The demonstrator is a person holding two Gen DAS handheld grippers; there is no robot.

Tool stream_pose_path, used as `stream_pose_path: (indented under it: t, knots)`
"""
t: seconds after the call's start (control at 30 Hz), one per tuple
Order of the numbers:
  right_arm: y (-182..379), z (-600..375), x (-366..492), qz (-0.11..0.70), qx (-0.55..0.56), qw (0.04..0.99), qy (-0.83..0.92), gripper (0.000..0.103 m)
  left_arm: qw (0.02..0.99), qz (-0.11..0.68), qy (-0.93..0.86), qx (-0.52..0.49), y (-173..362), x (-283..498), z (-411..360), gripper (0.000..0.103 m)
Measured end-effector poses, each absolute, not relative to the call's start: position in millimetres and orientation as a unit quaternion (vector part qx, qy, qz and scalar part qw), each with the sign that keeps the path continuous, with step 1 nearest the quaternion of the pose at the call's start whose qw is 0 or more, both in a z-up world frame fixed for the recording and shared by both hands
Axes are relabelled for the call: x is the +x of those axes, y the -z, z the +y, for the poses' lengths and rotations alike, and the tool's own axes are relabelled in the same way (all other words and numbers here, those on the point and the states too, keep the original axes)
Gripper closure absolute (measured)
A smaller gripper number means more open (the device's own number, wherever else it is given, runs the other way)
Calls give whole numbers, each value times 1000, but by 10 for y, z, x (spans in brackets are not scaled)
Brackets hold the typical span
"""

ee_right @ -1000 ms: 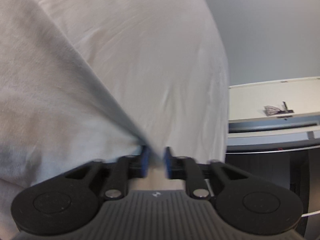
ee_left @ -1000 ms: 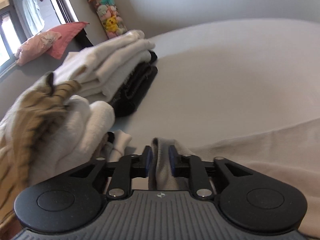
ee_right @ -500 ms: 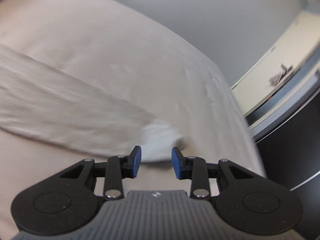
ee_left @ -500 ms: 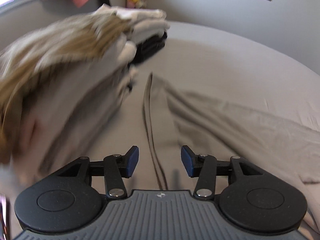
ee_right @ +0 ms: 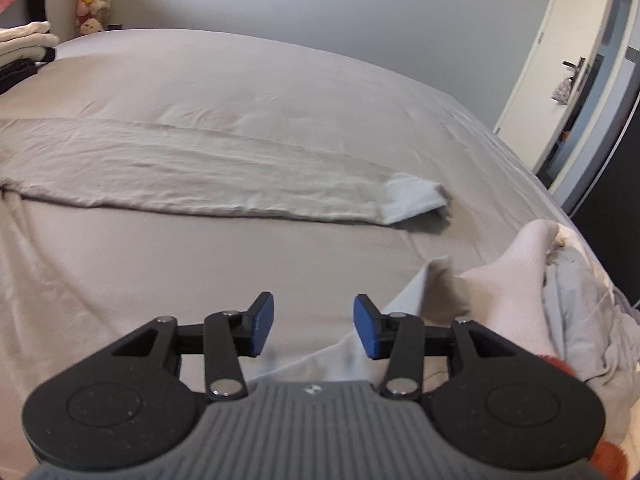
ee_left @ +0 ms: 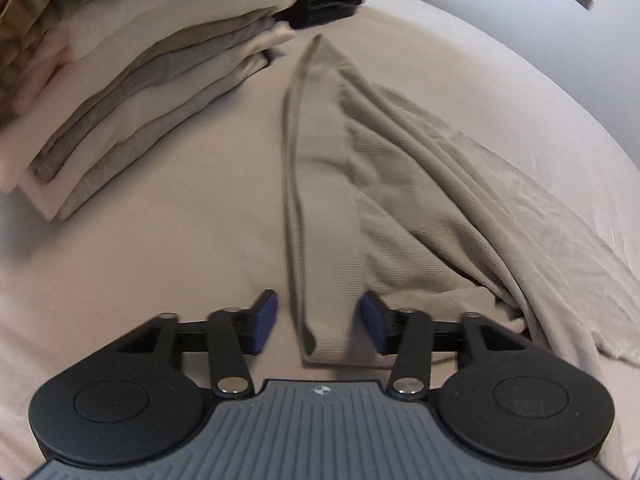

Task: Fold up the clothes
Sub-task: 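Grasp the trousers' waistband again with the left tool, then hold the waistband with the left tool while the right tool reaches the trouser leg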

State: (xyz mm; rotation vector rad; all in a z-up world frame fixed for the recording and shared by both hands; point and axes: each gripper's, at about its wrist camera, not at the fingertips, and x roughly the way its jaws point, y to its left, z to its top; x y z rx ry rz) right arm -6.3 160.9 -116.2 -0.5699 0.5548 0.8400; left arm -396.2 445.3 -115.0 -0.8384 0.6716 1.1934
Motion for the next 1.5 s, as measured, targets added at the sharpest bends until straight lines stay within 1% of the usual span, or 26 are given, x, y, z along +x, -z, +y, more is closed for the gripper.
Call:
stream_pose_path:
  t: [0.07, 0.1, 0.13, 0.33, 0.53, 0.63, 0.73, 0.87, 1.13, 1.17, 1.2, 1.23, 1.37, 1.5]
  knots:
    - [1208, 1618, -101, 265, -274, 834, -399, 53, 703, 301, -532, -365, 1138, -3930, 4422, 79]
    - [1228, 1622, -116, 267, -277, 833, -397, 53, 705, 296, -532, -363, 1120, -3941, 4416, 91]
    - [1245, 1630, -121, 266, -281, 833, -396, 53, 706, 287, -533, -368, 1089, -3980, 4414, 93]
    - [1233, 1613, -104, 256, -288, 840, -382, 53, 700, 233, -555, -384, 875, -4250, 4390, 94]
    - [1235, 1578, -20, 261, -283, 850, -361, 53, 654, 225, -615, -378, 763, -4564, 4406, 94]
    - [1213, 1522, 68, 266, -278, 855, -349, 53, 634, 239, -650, -343, 733, -4555, 4412, 94]
    - [1166, 1396, 210, 284, -248, 863, -337, 53, 625, 252, -669, -313, 722, -4484, 4415, 94]
    - [1179, 1214, 379, 328, -193, 864, -329, 55, 623, 265, -668, -309, 772, -4407, 4473, 94]
    - [1182, 1189, 500, 352, -136, 861, -340, 57, 622, 266, -667, -311, 808, -4417, 4484, 94]
    - [1200, 1211, 507, 358, -135, 858, -343, 69, 622, 267, -668, -309, 811, -4408, 4485, 94]
    - [1228, 1246, 509, 366, -138, 852, -347, 94, 622, 266, -669, -308, 815, -4402, 4488, 94]
    - [1247, 1278, 510, 372, -140, 848, -352, 102, 621, 263, -671, -308, 816, -4403, 4492, 94]
    - [1132, 1346, 579, 351, -112, 860, -353, 101, 618, 249, -680, -305, 802, -4424, 4487, 94]
    - [970, 1451, 759, 305, -113, 893, -312, 102, 611, 237, -699, -288, 763, -4438, 4463, 94]
